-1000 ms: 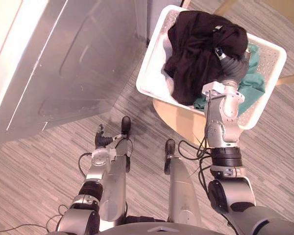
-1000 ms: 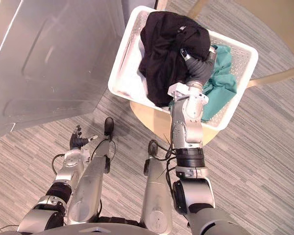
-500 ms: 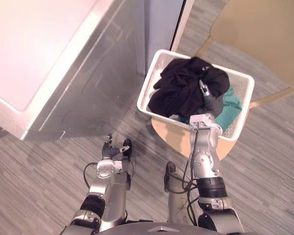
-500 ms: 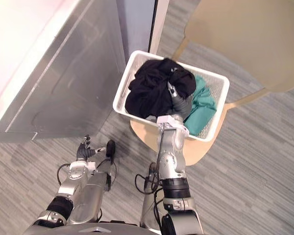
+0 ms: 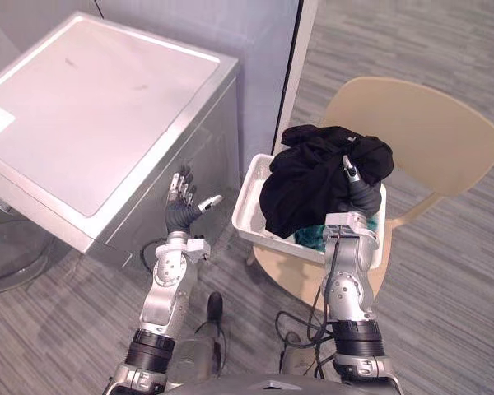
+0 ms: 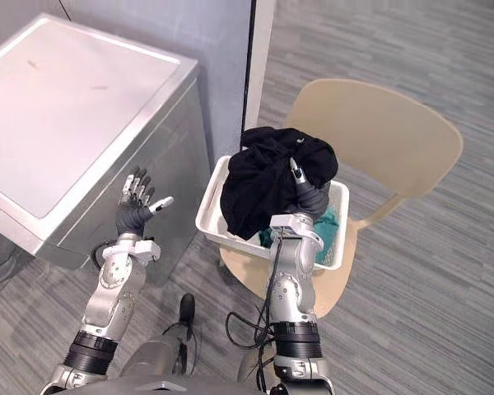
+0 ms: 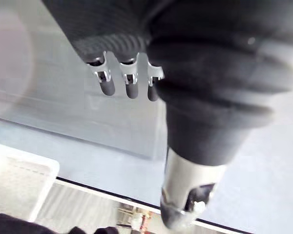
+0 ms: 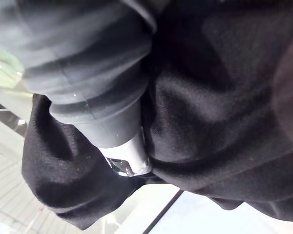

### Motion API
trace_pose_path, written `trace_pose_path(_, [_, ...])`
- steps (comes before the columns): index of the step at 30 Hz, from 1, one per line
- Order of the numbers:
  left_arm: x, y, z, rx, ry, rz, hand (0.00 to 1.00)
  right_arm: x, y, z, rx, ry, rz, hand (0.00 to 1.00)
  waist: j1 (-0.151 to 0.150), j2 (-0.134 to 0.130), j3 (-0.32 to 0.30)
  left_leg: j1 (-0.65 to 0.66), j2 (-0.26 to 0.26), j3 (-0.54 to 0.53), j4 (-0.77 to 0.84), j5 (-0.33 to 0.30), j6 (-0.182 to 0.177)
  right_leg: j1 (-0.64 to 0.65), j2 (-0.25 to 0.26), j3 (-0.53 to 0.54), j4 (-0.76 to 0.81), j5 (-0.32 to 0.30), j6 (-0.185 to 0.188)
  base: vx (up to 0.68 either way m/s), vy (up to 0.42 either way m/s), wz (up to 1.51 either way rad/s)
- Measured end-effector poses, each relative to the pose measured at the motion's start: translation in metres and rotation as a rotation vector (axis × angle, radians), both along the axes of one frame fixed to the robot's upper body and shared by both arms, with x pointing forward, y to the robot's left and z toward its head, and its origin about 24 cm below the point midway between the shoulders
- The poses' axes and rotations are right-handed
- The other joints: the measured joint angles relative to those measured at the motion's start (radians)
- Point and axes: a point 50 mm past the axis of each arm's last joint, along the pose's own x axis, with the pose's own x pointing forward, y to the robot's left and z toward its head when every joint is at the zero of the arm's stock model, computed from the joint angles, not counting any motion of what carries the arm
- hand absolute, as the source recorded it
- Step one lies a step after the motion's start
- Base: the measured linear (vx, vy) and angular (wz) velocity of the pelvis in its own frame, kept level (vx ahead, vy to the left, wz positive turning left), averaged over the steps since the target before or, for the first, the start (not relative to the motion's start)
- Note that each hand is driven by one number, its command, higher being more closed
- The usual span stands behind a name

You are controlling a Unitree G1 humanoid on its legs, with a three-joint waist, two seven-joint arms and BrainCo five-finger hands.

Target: Pick up the laundry basket with both hands and put the clothes into the washing machine.

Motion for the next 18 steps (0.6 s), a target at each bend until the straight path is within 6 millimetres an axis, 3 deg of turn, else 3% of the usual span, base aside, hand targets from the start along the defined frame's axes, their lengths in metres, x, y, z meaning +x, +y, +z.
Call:
trace_pose_path(8, [0.023, -0.017, 0.040, 0.099, -0.159, -0.090, 0.00, -0.001, -0.007, 0.001, 0.024, -0.007, -0.014, 1.00, -0.024, -0.010, -0.068, 0.052, 0.025, 0.053, -0.006, -0.002, 0.001, 0.050, 0.023, 0.055, -0.066, 0.059, -0.002, -0.06, 0.006, -0.23])
trace_pose_path(15, [0.039, -0.036, 0.037, 0.260, -0.146, -0.172, 0.00, -0.012, -0.010, 0.019, 0.002, -0.108, -0.008, 1.00, -0.053, -0.012, -0.097, 0.065, 0.037, 0.088, -0.007, -0.015, 0.000, 0.062, 0.033, 0.102, -0.118, 0.093, -0.020, -0.06, 0.020, -0.22])
trace_pose_path(18, [0.049, -0.053, 0.034, 0.347, -0.121, -0.259, 0.00, -0.016, -0.013, 0.014, -0.019, -0.091, 0.002, 1.00, -0.060, -0.018, -0.110, 0.066, 0.041, 0.112, -0.007, -0.016, 0.000, 0.062, 0.032, 0.126, -0.145, 0.116, -0.014, -0.01, 0.002, -0.20])
